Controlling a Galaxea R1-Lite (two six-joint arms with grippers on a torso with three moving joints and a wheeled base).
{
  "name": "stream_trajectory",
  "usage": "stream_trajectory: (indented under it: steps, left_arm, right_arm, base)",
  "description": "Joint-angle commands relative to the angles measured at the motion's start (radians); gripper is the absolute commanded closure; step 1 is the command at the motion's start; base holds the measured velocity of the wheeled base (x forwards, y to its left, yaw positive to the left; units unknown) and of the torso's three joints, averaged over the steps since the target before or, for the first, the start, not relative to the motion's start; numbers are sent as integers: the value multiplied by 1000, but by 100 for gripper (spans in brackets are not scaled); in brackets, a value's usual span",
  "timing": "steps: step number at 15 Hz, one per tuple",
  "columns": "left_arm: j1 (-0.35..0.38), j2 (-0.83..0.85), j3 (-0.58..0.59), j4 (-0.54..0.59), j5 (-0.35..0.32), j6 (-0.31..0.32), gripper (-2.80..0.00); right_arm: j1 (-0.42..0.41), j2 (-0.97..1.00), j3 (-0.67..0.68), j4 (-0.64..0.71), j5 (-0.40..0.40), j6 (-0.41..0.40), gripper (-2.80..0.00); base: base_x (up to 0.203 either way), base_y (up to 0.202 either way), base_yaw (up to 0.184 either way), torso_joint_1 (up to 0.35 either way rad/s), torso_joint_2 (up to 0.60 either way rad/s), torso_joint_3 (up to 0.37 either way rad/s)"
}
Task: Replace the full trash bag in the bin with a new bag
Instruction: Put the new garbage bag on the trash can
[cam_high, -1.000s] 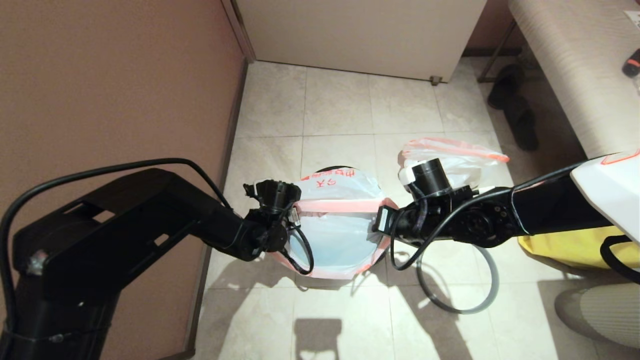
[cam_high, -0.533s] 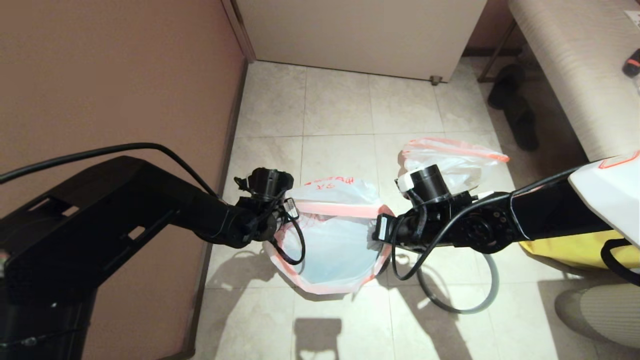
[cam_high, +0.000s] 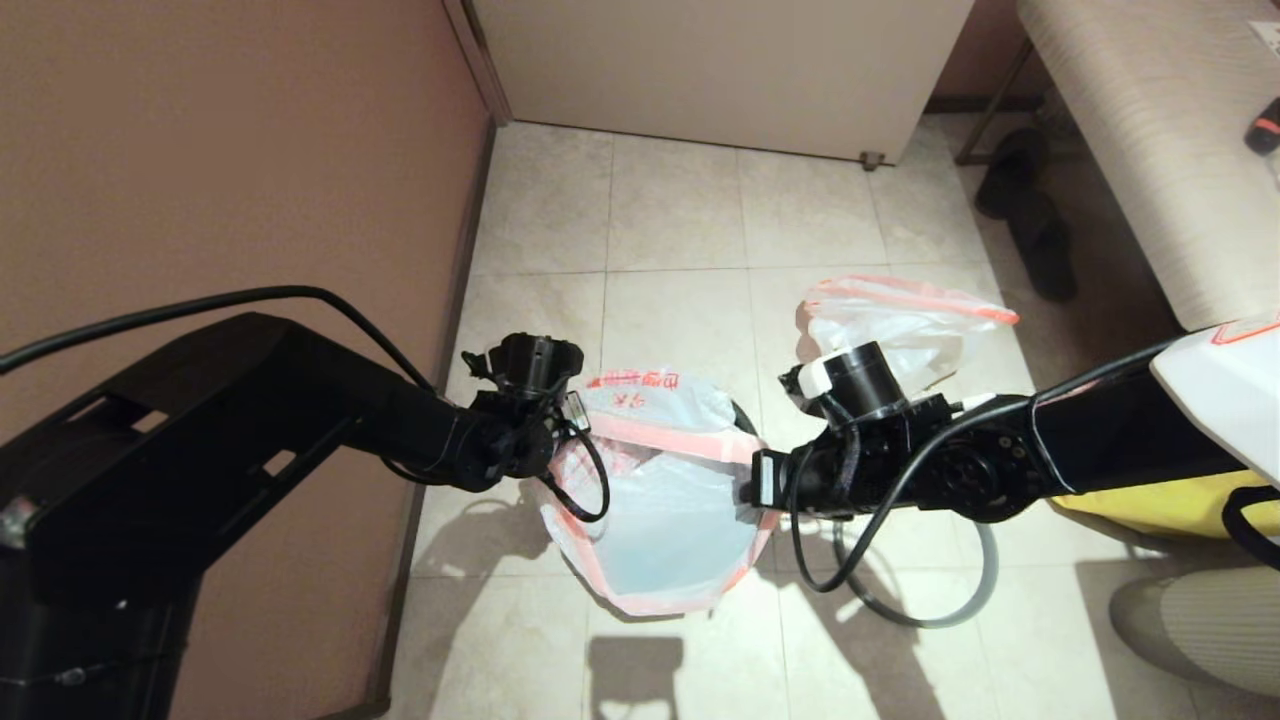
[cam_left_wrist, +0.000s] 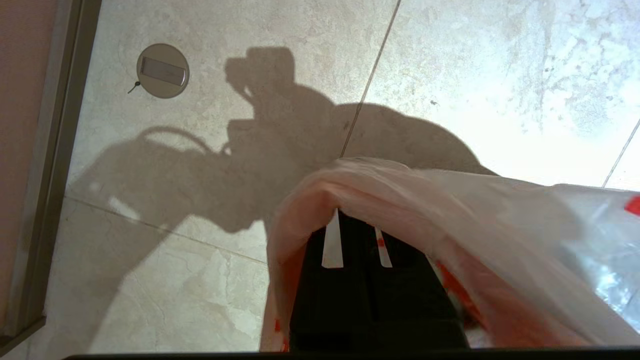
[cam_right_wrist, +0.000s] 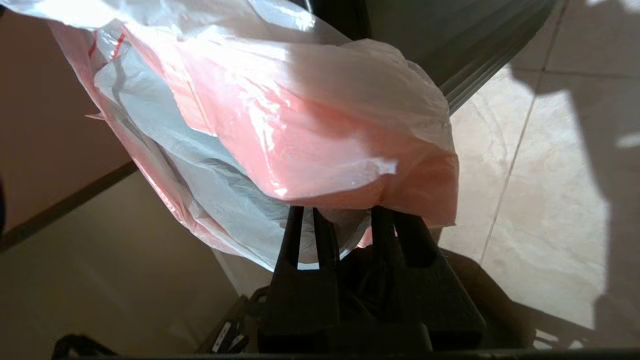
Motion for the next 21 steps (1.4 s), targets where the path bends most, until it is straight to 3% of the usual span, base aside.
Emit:
stream_trajectory:
  steps: [1,5,9,11,15,19,21]
  left_arm:
    - [-6,12,1,1,4,-2,0]
    - [-9,2,1,29,2,-2,0]
    - [-14,8,2,26,1,-3,0]
    - [-12,9,3,24,1,-3,0]
    - [-14,4,3,26,1,-3,0]
    - [-62,-60,43,47,6,6,0]
    - [-66,-50,28,116,8,4,0]
  right_arm:
    - [-5,4,-7,-4,5,24,0]
    - [-9,68,-21,-38,36,101,0]
    - [-54,192,-30,-250,40,206,0]
    - [-70,213,-34,-267,39,210,0]
    - [-130,298,-33,-464,28,198,0]
    - [-147,299,-50,-517,-77,197,0]
    - [-147,300,-65,-514,-98,196,0]
  base:
    - [0,0,0,0,0,0]
    - [0,0,0,0,0,0]
    - [0,0,0,0,0,0]
    - [0,0,0,0,0,0]
    - [0,0,0,0,0,0]
    - [0,0,0,0,0,0]
    - [0,0,0,0,0,0]
